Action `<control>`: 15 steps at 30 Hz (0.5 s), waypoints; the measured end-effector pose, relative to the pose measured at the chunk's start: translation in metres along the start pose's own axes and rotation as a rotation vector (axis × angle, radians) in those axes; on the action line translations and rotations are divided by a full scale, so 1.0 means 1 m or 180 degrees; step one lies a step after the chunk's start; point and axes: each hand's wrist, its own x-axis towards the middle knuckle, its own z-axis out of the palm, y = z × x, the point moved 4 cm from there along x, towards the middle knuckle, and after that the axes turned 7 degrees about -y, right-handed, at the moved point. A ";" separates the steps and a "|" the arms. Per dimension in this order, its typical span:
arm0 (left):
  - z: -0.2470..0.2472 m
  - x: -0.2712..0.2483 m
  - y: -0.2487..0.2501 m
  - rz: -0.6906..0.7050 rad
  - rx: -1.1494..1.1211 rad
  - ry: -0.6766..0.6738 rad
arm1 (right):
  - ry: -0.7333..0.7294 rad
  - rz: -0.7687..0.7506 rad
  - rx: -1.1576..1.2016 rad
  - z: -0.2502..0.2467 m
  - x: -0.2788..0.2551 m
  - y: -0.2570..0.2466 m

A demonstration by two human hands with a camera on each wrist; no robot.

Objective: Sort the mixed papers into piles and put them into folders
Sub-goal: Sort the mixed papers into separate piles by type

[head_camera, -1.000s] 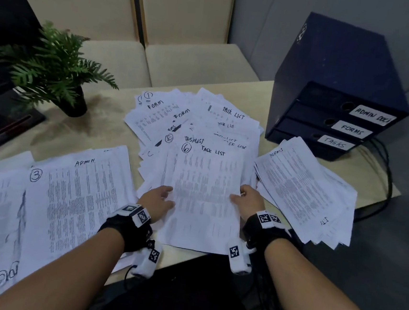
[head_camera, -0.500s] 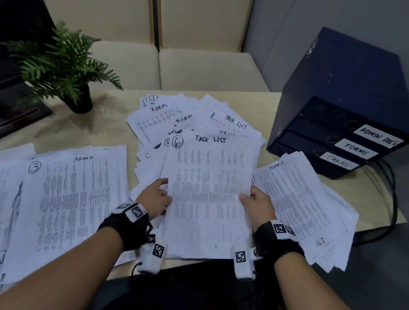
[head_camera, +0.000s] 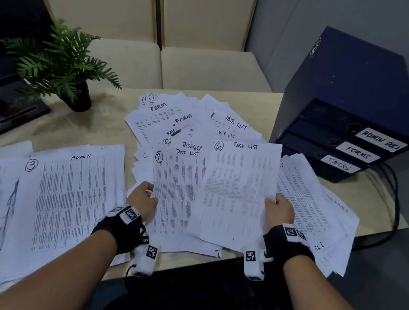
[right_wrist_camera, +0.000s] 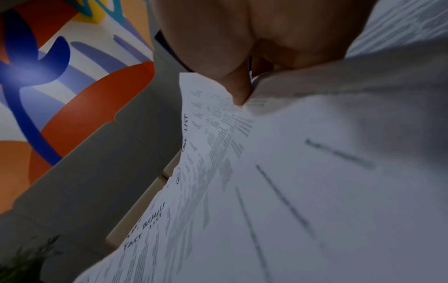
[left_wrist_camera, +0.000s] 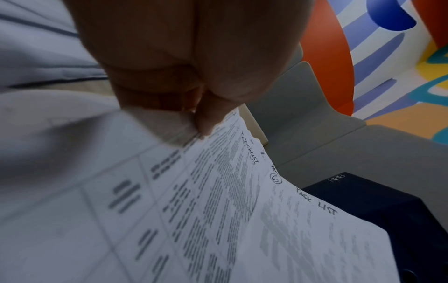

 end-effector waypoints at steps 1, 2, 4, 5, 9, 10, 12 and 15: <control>0.000 0.000 -0.001 -0.0029 -0.0052 -0.0022 | -0.0024 -0.0001 0.0051 -0.002 -0.002 0.000; 0.000 0.001 -0.002 -0.0052 -0.0111 -0.0053 | -0.0083 -0.0007 0.0089 -0.001 -0.005 -0.002; 0.003 0.002 -0.004 -0.0094 -0.0234 -0.0133 | -0.0306 -0.0041 0.0129 0.004 -0.010 -0.005; 0.004 0.001 -0.004 -0.0112 -0.0293 -0.0156 | -0.0445 -0.0060 0.0104 0.009 -0.012 -0.005; 0.008 -0.007 0.003 0.0033 -0.0482 -0.0212 | -0.0939 -0.0019 -0.0126 0.040 -0.019 -0.003; 0.010 -0.009 0.005 0.0091 -0.0476 -0.0247 | -0.1008 0.0005 -0.0171 0.047 -0.020 -0.002; 0.014 -0.012 0.007 0.0143 -0.0408 -0.0267 | -0.1132 0.0011 -0.0219 0.058 -0.023 -0.006; 0.015 -0.015 0.007 0.0140 -0.0321 -0.0123 | -0.1261 -0.0019 -0.0225 0.068 -0.023 -0.010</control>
